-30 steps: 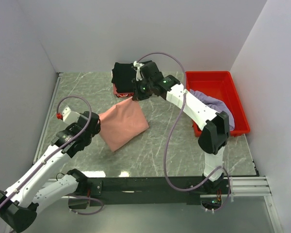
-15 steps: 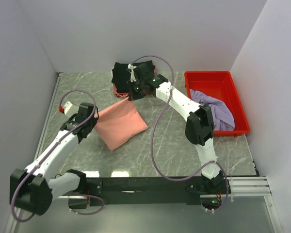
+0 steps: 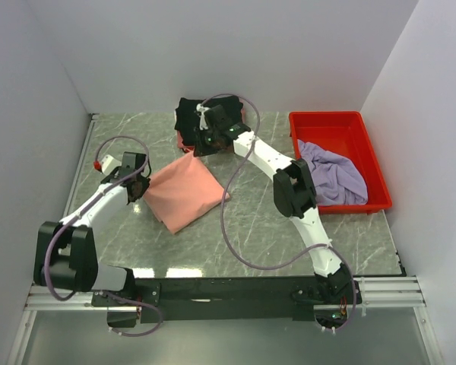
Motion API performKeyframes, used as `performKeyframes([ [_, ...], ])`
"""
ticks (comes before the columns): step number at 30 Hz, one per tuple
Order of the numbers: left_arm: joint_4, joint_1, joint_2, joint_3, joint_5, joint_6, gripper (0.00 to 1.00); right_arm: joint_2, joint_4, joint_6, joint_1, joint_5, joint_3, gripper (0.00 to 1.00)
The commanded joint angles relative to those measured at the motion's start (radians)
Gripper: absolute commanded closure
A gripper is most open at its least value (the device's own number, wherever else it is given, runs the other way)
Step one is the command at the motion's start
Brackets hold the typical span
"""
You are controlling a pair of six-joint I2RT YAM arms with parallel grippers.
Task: Fold and stack the t-shirts
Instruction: Fold the tshirt, then neatly place the folded tshirt to the corner
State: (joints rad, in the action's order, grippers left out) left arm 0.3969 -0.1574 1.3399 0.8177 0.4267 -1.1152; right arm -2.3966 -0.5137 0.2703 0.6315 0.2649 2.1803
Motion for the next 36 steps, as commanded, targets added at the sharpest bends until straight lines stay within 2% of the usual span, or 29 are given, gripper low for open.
performKeyframes([
  [1,-0.021,0.041,0.051,0.055,0.000,0.023,0.82,-0.061,0.058,-0.006,-0.015,0.039,0.155,0.61],
  [2,-0.006,0.047,0.065,0.090,-0.008,0.031,0.73,-0.088,0.034,-0.011,-0.016,0.049,0.191,0.51],
  [3,0.011,0.050,0.088,0.109,-0.005,0.029,0.50,-0.091,0.011,-0.016,-0.015,0.057,0.212,0.39],
  [4,0.025,0.050,0.094,0.122,0.000,0.029,0.36,-0.082,0.012,-0.017,-0.016,0.066,0.201,0.18],
  [6,0.043,0.050,0.079,0.132,-0.006,0.031,0.14,-0.017,0.044,-0.025,-0.016,0.077,0.139,0.17],
  [8,0.031,0.050,0.052,0.103,-0.028,0.032,0.03,0.071,0.066,-0.028,-0.015,0.073,0.015,0.16],
  [9,0.027,0.050,0.019,0.088,-0.037,0.034,0.00,0.098,0.082,-0.032,-0.015,0.068,-0.066,0.16],
  [12,0.008,0.050,-0.037,0.012,-0.087,0.029,0.01,0.178,0.087,-0.033,-0.015,0.036,-0.193,0.16],
  [17,-0.044,0.048,-0.097,-0.136,-0.170,0.017,0.01,0.194,0.052,-0.045,-0.015,0.022,-0.272,0.15],
  [21,-0.070,0.050,-0.094,-0.173,-0.174,0.020,0.10,0.163,0.041,-0.046,-0.013,0.020,-0.281,0.15],
  [26,-0.098,0.048,-0.038,-0.169,-0.200,0.032,0.20,0.100,0.020,-0.040,-0.015,0.053,-0.240,0.22],
  [36,-0.154,0.048,0.109,-0.149,-0.244,0.052,0.47,0.022,0.006,-0.013,-0.006,0.092,-0.223,0.35],
])
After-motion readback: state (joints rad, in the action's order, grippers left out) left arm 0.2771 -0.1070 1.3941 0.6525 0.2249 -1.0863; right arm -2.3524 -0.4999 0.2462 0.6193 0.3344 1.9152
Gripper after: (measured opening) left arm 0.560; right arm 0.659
